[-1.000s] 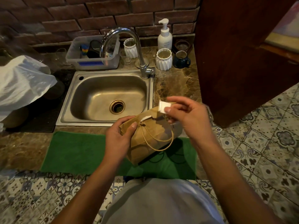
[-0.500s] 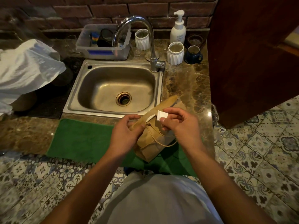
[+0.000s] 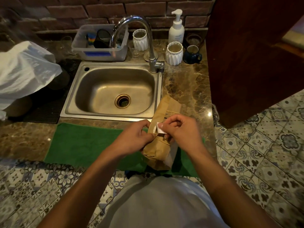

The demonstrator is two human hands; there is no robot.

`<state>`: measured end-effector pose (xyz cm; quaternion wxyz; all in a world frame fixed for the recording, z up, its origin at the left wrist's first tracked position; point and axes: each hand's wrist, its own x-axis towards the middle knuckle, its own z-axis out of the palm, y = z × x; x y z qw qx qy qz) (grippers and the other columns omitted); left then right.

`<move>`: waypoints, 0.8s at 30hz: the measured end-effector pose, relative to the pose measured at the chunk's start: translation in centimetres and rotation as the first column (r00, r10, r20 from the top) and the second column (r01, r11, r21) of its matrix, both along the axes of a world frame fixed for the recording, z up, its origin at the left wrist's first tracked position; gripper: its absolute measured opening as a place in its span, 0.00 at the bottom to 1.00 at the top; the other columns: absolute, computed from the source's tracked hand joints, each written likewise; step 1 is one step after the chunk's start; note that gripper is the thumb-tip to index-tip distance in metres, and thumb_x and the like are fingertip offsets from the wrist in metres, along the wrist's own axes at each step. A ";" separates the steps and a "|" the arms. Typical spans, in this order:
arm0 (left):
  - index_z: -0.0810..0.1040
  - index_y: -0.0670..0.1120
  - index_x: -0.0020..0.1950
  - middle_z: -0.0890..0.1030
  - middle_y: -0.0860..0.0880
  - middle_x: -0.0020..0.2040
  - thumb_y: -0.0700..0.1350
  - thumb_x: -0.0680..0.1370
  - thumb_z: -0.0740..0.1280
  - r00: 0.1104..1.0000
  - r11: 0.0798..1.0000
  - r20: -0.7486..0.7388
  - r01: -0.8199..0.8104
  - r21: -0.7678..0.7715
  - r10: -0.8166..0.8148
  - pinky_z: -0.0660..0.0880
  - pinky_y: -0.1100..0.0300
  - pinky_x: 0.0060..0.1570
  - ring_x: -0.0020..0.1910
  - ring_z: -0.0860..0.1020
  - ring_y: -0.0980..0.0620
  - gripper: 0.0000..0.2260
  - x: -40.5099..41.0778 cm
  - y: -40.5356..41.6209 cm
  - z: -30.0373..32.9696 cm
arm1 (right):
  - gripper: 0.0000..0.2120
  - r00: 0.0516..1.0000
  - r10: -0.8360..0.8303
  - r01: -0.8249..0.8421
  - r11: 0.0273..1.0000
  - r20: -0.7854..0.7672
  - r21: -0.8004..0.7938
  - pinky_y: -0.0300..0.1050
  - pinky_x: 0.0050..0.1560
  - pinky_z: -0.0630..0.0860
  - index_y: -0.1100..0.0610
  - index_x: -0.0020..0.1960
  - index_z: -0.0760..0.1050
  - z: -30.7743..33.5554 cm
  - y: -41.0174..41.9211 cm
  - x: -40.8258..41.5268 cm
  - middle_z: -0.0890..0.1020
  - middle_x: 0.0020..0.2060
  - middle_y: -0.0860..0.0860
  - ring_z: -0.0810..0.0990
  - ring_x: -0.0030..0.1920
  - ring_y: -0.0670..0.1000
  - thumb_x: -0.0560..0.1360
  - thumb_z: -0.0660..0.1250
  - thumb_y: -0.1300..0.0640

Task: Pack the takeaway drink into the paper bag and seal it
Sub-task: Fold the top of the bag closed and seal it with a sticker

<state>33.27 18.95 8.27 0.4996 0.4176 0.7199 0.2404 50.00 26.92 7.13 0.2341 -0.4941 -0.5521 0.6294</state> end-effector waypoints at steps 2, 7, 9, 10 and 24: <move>0.78 0.47 0.55 0.81 0.51 0.27 0.40 0.80 0.69 1.000 1.000 0.016 -0.009 0.008 0.008 0.73 0.60 0.29 0.25 0.78 0.54 0.05 0.1 -0.3 -0.3 | 0.08 1.000 0.006 -0.006 1.000 0.011 -0.028 0.45 0.30 0.77 0.59 0.42 0.82 -0.1 -0.1 -0.2 0.81 0.27 0.51 0.83 0.29 0.51 0.71 0.80 0.58; 0.75 0.51 0.64 0.83 0.46 0.31 0.39 0.80 0.69 1.000 1.000 0.007 -0.024 0.018 0.024 0.77 0.57 0.28 0.28 0.82 0.50 0.14 0.0 -0.8 -0.2 | 0.09 1.000 0.012 -0.011 0.998 0.016 -0.067 0.44 0.27 0.76 0.57 0.41 0.81 -0.3 0.0 -0.8 0.84 0.30 0.55 0.85 0.31 0.53 0.72 0.80 0.57; 0.74 0.52 0.67 0.84 0.41 0.34 0.39 0.79 0.69 1.000 0.999 0.016 -0.026 0.035 0.025 0.79 0.55 0.29 0.29 0.82 0.46 0.18 0.0 -0.9 -0.2 | 0.10 0.999 0.031 -0.029 0.997 0.029 -0.067 0.43 0.26 0.76 0.58 0.42 0.80 -0.5 -0.2 -1.0 0.85 0.31 0.54 0.85 0.31 0.52 0.71 0.81 0.56; 0.73 0.52 0.68 0.84 0.41 0.34 0.38 0.79 0.69 0.999 0.999 0.022 -0.029 0.045 0.028 0.79 0.56 0.28 0.29 0.82 0.46 0.19 0.0 -1.0 -0.2 | 0.10 0.999 0.036 -0.034 0.997 0.035 -0.066 0.42 0.26 0.75 0.58 0.42 0.80 -0.5 -0.2 -1.1 0.84 0.30 0.54 0.85 0.30 0.51 0.71 0.81 0.55; 0.76 0.53 0.70 0.73 0.54 0.24 0.38 0.81 0.67 0.996 0.995 0.089 0.006 0.103 -0.015 0.69 0.56 0.31 0.24 0.70 0.51 0.20 -0.3 -1.4 -1.5 | 0.15 0.980 0.054 -0.083 0.986 0.191 0.147 0.53 0.34 0.82 0.54 0.38 0.78 -1.6 -0.1 -1.6 0.82 0.29 0.49 0.82 0.29 0.49 0.69 0.81 0.47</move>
